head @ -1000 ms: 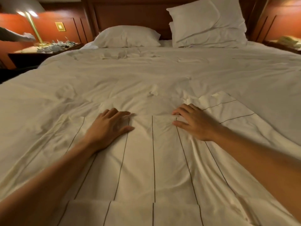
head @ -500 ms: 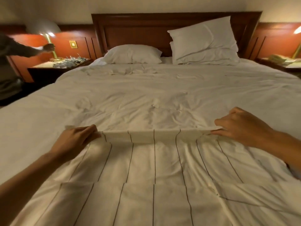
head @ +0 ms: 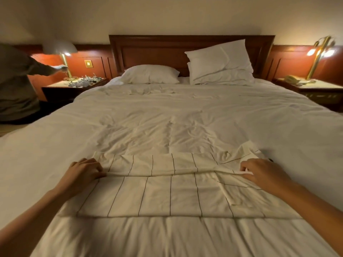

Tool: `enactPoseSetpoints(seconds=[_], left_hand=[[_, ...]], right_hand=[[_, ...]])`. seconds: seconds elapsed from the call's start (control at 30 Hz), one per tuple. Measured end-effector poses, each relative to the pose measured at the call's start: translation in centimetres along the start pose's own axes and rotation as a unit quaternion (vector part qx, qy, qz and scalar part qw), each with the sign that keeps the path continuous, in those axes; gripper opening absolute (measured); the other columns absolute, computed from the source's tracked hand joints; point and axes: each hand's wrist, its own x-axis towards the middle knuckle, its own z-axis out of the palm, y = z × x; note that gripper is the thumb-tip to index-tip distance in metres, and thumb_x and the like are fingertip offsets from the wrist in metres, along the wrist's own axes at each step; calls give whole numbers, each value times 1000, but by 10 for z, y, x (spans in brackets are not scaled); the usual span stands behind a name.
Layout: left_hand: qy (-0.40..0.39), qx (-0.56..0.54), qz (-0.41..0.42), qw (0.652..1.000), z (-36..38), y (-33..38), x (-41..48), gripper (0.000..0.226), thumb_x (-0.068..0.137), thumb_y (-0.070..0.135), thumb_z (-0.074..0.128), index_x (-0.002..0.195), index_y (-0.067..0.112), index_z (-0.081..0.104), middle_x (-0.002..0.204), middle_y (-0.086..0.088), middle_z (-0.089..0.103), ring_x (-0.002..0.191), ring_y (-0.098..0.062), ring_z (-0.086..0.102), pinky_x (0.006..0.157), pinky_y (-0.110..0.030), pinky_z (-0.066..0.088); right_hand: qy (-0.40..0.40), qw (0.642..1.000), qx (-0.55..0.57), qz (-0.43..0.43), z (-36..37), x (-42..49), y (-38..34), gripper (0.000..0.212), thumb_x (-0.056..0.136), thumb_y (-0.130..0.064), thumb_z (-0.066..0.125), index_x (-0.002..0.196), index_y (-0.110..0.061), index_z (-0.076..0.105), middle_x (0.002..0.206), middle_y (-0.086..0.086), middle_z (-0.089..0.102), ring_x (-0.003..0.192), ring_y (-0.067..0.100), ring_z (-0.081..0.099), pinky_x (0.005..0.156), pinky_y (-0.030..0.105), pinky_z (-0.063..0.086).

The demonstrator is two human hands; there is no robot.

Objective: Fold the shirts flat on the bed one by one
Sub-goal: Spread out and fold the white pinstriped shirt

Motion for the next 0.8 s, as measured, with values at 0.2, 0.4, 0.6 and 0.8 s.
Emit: enactPoseSetpoints(seconds=[0.2, 0.4, 0.6, 0.8], left_hand=[[15, 2, -11, 1000, -30, 2, -8, 8, 84, 30, 77, 88, 28, 70, 92, 9, 67, 89, -22, 62, 74, -42, 48], [-16, -96, -173, 980, -21, -2, -14, 22, 87, 44, 71, 76, 26, 69, 96, 1, 60, 87, -24, 59, 77, -40, 49], [44, -183, -311, 932, -12, 5, -9, 20, 82, 34, 80, 90, 19, 68, 86, -5, 70, 80, -26, 63, 66, -35, 45], [88, -179, -341, 919, -17, 9, -4, 9, 82, 20, 80, 90, 20, 75, 88, -7, 73, 85, -28, 62, 68, -35, 44]], right_hand=[[-6, 1000, 18, -21, -25, -22, 1, 16, 84, -49, 72, 93, -38, 65, 90, -17, 62, 84, 9, 62, 64, 24, 37], [-64, 993, 95, -2, -20, -24, -17, 56, 68, -91, 46, 64, -37, 61, 74, -18, 62, 70, -5, 57, 68, 17, 42], [-62, 978, 200, 21, 5, -14, -58, 16, 83, -47, 72, 84, -48, 57, 85, -18, 56, 77, -3, 55, 70, 24, 48], [30, 973, 215, 75, 20, -16, -66, 13, 91, -25, 68, 81, -32, 65, 73, -15, 54, 77, 15, 61, 63, 31, 42]])
